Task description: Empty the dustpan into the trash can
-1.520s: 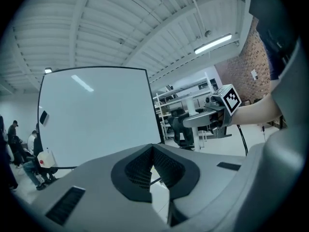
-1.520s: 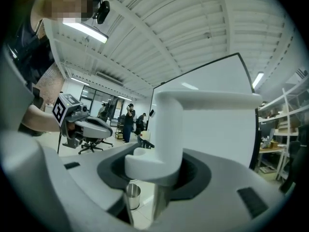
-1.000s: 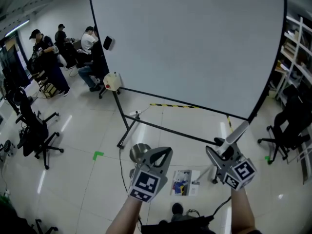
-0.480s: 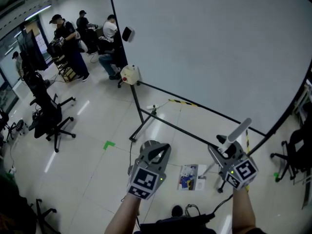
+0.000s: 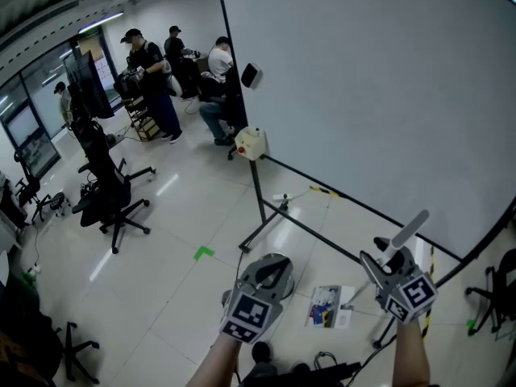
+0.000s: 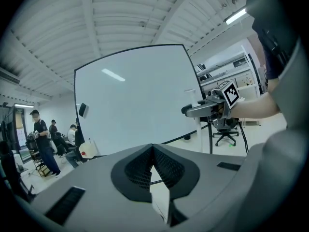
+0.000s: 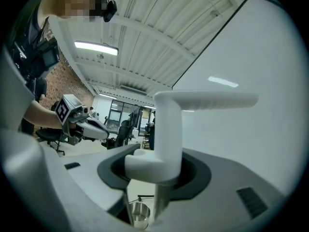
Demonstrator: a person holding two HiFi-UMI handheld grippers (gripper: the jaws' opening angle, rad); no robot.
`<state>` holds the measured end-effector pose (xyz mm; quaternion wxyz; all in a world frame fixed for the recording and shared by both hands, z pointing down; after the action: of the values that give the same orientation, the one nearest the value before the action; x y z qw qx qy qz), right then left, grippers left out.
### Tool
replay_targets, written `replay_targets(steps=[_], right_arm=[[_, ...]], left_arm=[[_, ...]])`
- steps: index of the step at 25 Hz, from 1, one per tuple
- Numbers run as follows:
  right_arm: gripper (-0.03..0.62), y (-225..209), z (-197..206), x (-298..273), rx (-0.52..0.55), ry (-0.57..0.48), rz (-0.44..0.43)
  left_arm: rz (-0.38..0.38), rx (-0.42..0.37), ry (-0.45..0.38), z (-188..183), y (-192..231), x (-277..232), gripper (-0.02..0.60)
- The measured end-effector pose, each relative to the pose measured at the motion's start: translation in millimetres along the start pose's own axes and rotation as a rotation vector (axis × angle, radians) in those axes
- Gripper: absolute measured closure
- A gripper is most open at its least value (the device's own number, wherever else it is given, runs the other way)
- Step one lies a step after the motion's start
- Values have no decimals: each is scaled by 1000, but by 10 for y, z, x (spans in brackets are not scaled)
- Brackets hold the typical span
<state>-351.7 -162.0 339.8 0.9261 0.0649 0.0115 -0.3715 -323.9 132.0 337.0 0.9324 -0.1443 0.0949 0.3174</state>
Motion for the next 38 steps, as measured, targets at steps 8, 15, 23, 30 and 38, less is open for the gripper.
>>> replay_targets(steps=[8, 15, 23, 30, 38], right_arm=[[396, 75, -168, -369, 8, -12, -4], [395, 185, -299, -794, 26, -3, 26], [395, 246, -446, -1319, 45, 0, 61], [392, 201, -598, -1678, 57, -17, 77], [391, 157, -651, -2154, 75, -14, 9]], left_arm=[[46, -14, -10, 117, 462, -39, 583], [71, 0, -33, 279, 1074, -36, 583], [104, 44, -46, 591, 1773, -79, 583], [128, 54, -73, 637, 2175, -106, 583], [86, 100, -57, 824, 2416, -110, 583]])
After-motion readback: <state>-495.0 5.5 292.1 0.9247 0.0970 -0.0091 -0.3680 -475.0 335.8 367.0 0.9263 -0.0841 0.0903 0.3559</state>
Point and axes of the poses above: the fingertips, and each gripper's own axes: x backward along the fingers, y to its left, z out of its underside, the point moved 10 cm from there along x, backward along the fingers
